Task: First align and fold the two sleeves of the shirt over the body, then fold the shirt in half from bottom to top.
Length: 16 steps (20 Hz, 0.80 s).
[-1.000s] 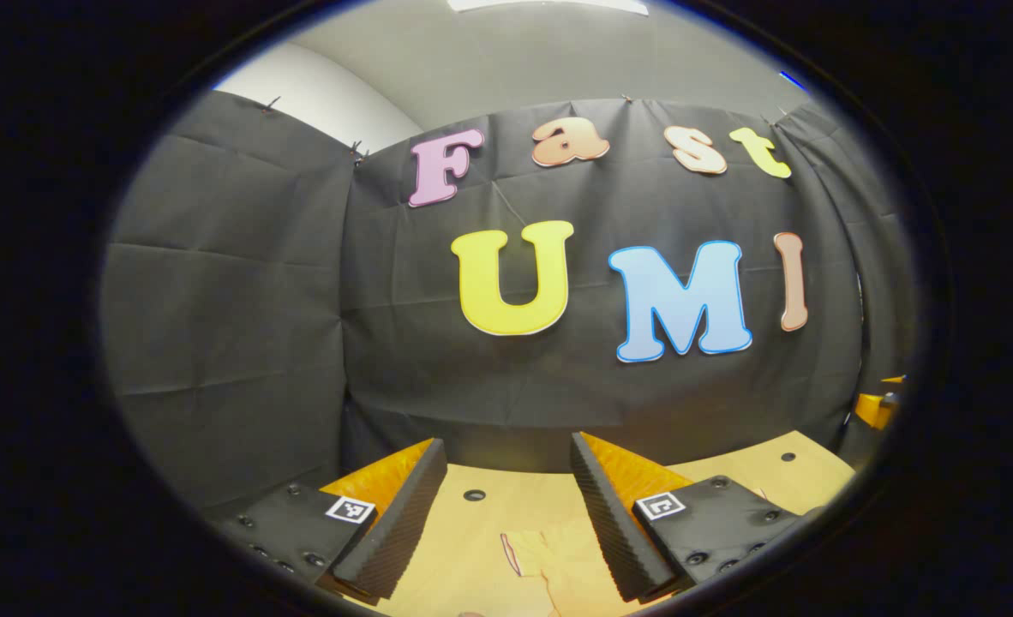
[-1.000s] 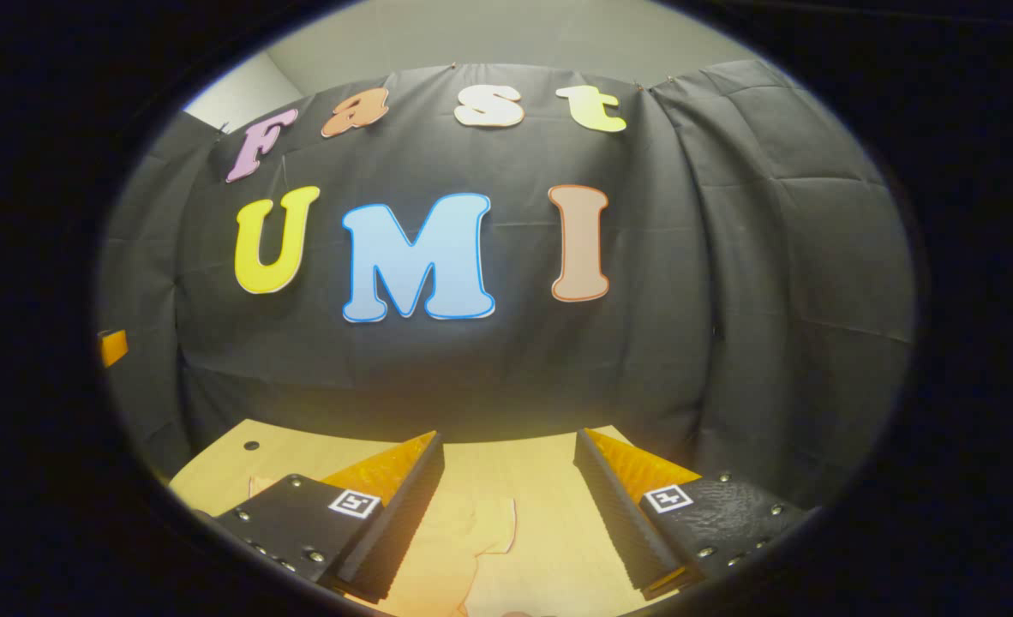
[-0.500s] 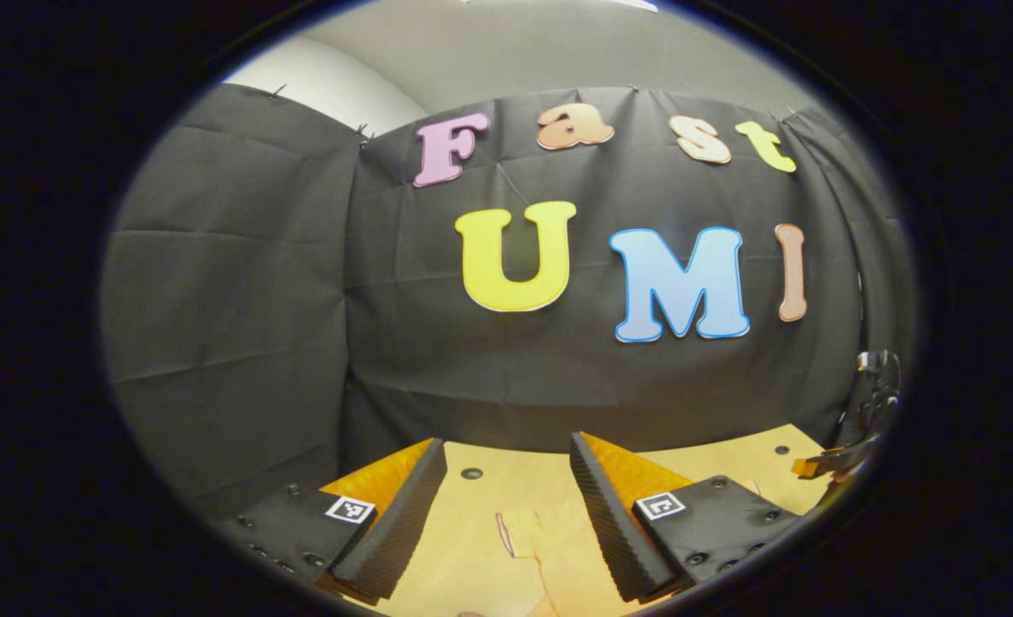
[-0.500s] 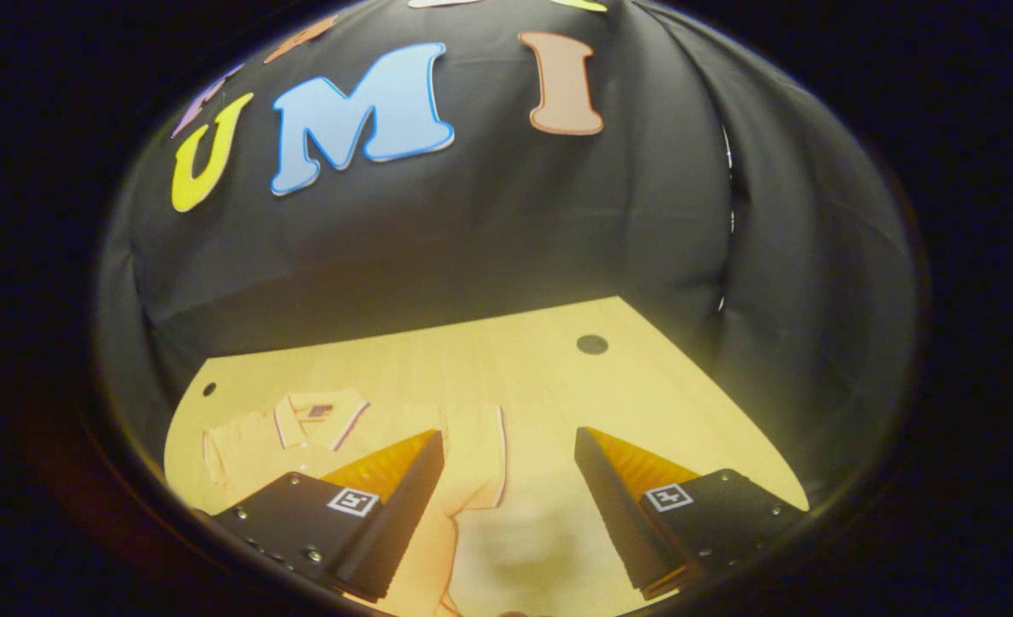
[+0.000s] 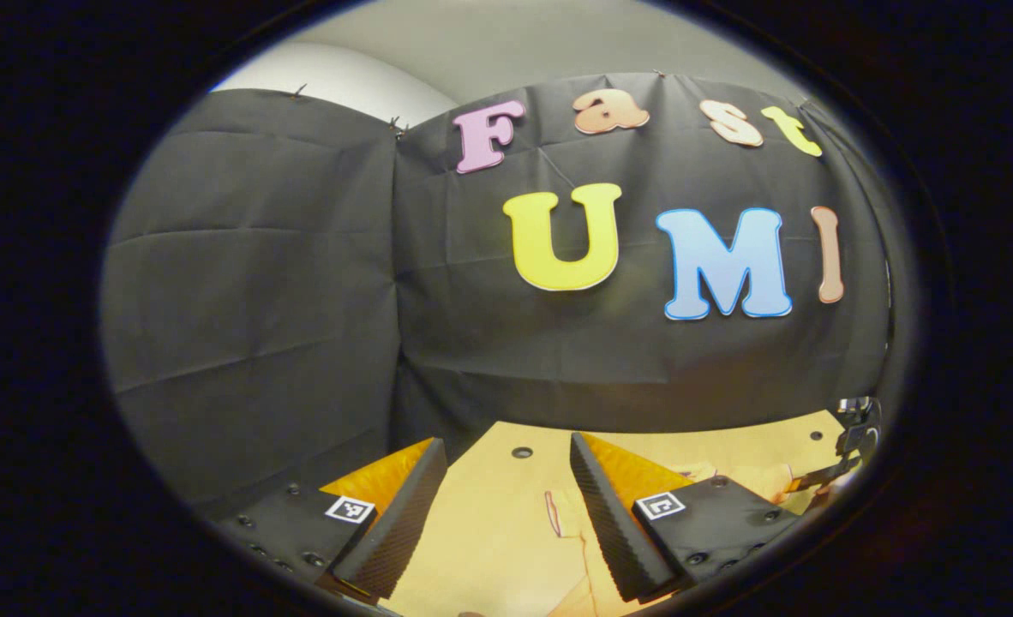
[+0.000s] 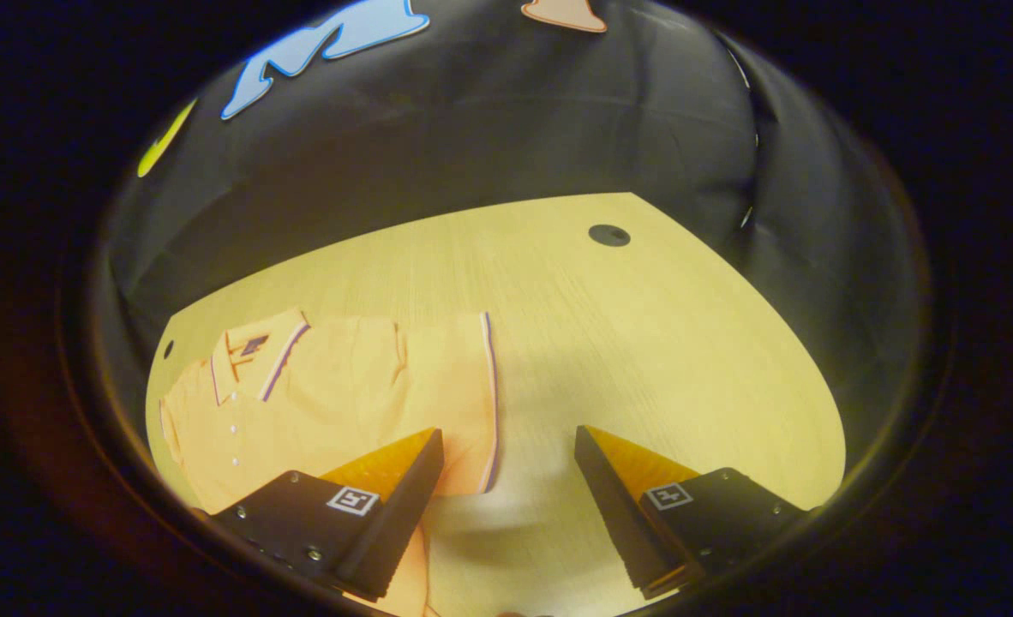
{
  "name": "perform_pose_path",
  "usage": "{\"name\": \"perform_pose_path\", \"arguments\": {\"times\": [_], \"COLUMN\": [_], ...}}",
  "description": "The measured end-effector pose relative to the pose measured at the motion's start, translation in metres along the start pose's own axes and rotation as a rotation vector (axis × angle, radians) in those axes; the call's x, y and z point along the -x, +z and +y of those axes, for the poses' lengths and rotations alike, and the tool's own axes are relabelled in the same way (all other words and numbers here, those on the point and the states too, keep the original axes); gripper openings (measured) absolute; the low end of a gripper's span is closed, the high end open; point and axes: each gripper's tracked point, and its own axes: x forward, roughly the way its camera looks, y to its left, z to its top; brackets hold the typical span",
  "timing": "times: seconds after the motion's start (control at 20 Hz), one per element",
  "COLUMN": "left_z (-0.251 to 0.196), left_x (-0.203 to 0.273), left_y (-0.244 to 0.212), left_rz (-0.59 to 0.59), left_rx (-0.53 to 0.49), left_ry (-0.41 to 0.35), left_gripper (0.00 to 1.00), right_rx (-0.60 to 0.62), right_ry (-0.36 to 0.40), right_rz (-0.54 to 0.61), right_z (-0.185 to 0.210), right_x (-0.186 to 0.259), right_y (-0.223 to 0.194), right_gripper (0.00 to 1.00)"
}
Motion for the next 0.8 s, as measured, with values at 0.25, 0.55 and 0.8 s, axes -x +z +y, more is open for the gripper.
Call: {"name": "perform_pose_path", "arguments": {"times": [0.25, 0.55, 0.8], "left_z": [0.004, 0.004, 0.004], "left_x": [0.004, 0.005, 0.005], "left_y": [-0.004, -0.004, -0.004], "left_rz": [0.014, 0.012, 0.013], "left_rx": [0.000, 0.008, 0.009], "left_ry": [0.036, 0.034, 0.031], "left_gripper": [0.94, 0.94, 0.94], "right_rx": [0.027, 0.003, -0.055], "right_ry": [-0.009, 0.101, 0.120], "right_rz": [0.018, 0.060, 0.121], "right_z": [0.000, 0.019, 0.020], "right_x": [-0.008, -0.009, -0.011], "right_y": [-0.008, -0.009, -0.004], "right_gripper": [0.97, 0.41, 0.00]}}
